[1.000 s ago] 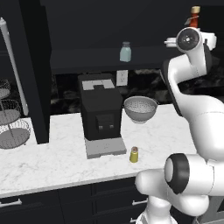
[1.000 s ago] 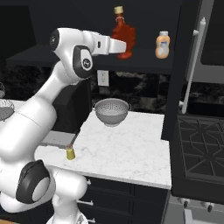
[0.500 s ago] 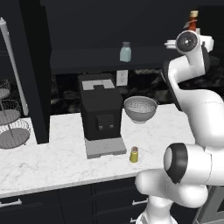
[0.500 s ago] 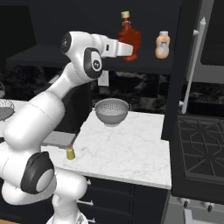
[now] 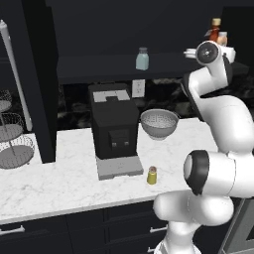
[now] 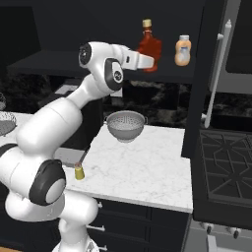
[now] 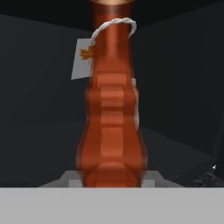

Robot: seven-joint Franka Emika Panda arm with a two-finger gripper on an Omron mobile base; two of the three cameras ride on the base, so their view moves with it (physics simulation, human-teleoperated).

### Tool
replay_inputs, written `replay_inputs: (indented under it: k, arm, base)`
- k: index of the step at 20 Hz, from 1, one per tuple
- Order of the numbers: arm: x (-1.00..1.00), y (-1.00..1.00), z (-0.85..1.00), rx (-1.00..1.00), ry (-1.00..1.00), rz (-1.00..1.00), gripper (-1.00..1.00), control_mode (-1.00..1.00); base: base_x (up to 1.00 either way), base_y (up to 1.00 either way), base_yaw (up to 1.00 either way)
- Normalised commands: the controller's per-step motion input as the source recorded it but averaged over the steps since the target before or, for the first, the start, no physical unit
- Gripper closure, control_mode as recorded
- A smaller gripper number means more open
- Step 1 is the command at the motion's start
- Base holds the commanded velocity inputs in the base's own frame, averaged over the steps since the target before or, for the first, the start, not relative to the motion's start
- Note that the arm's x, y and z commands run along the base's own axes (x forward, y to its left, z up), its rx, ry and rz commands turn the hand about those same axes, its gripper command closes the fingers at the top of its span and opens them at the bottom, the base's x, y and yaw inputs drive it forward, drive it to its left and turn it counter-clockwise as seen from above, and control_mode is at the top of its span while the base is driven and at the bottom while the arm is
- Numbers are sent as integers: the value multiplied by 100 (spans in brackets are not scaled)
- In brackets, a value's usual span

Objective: Put the shaker and condiment bottle from the counter next to their counterparts in the cabinet.

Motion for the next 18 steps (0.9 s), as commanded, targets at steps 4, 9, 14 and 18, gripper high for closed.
replay_inputs:
  k: [4,9,14,18]
  arm:
    - [43,-12,-14,6,-1,0,100,-100]
    - [38,-11,-9,4,0,0,100,-100]
    - [38,-6,-1,3,0,0,100,-100]
    - [39,-9,-7,3,0,0,100,-100]
  base:
    - [0,0,0]
    - [0,0,0]
    - [0,0,0]
    - [0,0,0]
